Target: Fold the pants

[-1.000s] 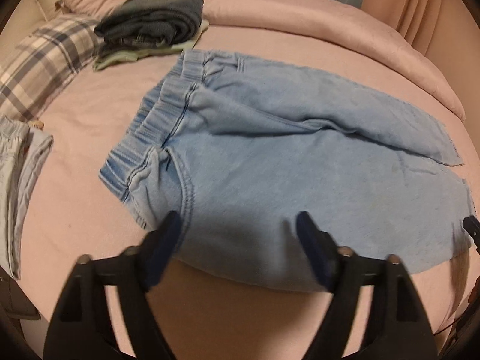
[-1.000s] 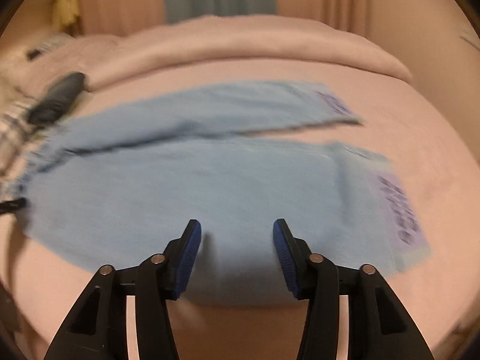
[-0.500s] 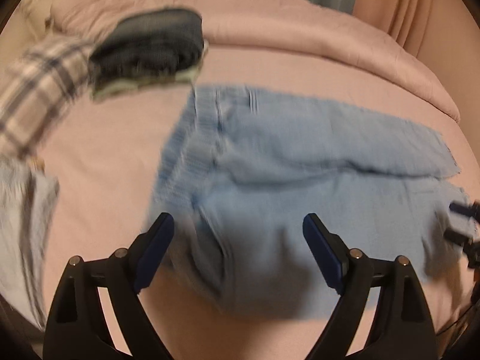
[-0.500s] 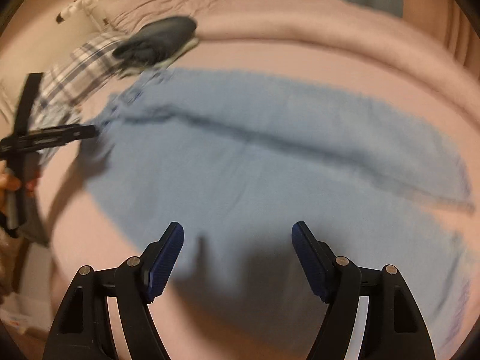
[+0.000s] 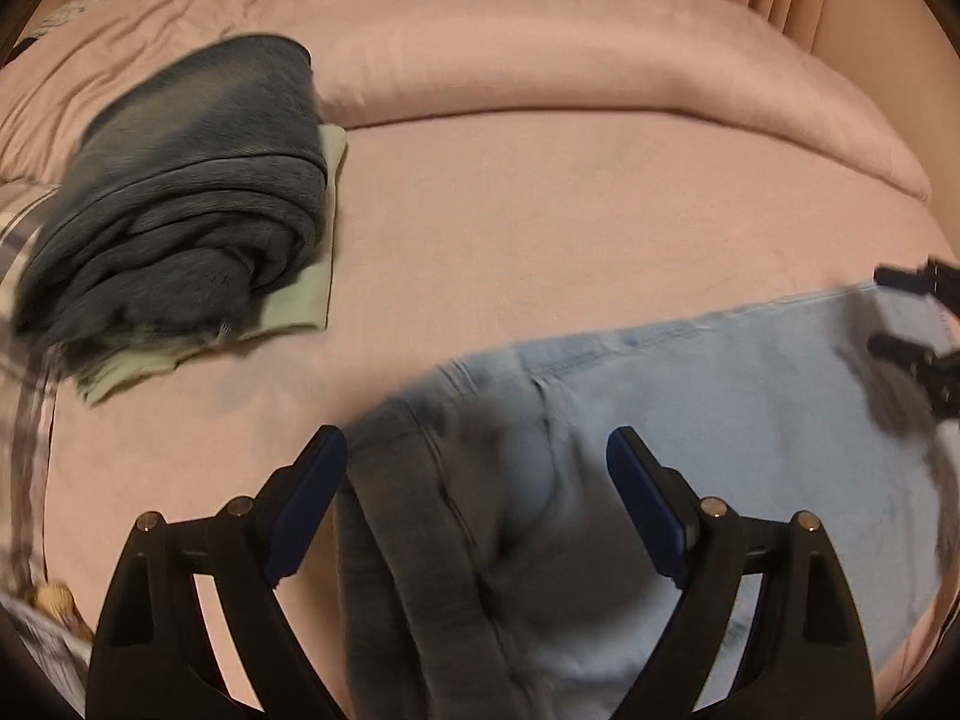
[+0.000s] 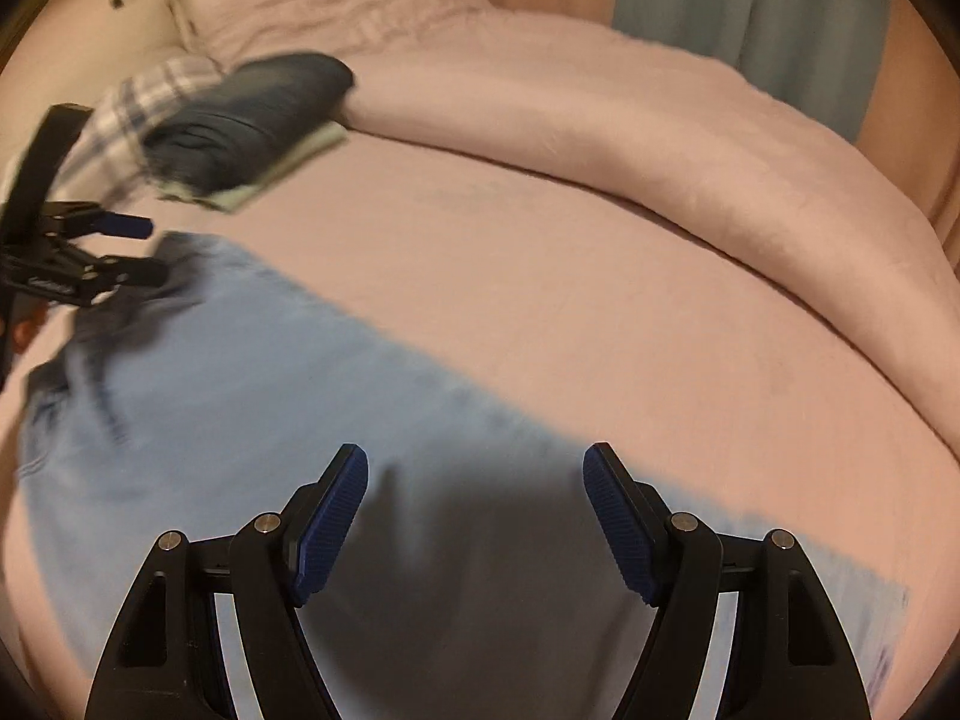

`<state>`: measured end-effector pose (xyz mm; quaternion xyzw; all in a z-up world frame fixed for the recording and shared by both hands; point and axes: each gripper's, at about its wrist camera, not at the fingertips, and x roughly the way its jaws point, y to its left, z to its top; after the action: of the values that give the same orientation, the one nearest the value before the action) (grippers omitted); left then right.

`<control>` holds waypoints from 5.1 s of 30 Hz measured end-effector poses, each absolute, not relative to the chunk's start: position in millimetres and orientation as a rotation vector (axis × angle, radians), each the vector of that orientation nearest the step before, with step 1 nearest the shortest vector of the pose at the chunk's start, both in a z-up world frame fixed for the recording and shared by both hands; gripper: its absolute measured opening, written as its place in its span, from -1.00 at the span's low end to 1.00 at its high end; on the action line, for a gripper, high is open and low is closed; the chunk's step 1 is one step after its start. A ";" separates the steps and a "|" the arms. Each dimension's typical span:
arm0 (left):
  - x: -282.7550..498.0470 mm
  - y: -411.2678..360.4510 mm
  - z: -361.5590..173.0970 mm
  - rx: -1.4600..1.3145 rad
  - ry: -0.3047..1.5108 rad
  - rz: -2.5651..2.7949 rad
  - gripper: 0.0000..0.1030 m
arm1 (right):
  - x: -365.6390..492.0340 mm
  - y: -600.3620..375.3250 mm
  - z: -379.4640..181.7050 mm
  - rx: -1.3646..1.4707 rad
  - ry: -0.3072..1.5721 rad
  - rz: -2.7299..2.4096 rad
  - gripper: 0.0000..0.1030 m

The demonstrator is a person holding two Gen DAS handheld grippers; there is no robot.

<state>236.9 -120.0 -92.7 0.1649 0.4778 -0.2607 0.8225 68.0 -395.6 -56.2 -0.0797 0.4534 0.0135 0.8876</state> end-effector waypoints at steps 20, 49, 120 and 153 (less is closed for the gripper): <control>273.7 -112.9 -114.6 0.422 1.092 -0.659 -0.31 | 134.9 -364.8 -82.3 -0.339 1.110 0.195 -0.89; 173.4 -104.8 -30.0 0.615 0.637 -0.553 -0.47 | 62.4 -292.6 -11.3 -0.412 0.897 0.043 -0.88; -88.4 -227.8 -127.0 0.369 0.833 -0.960 0.21 | -38.4 -452.5 -67.4 0.255 1.040 -0.401 -0.80; -88.7 -226.7 -118.8 0.486 0.843 -0.838 -0.20 | -330.0 -545.8 -61.6 1.055 0.390 -0.487 -0.79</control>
<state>-88.7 -226.7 -118.8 0.2266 0.3932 -0.3909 0.8007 -330.0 -545.8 -61.6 0.4950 0.1831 -0.2286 0.8180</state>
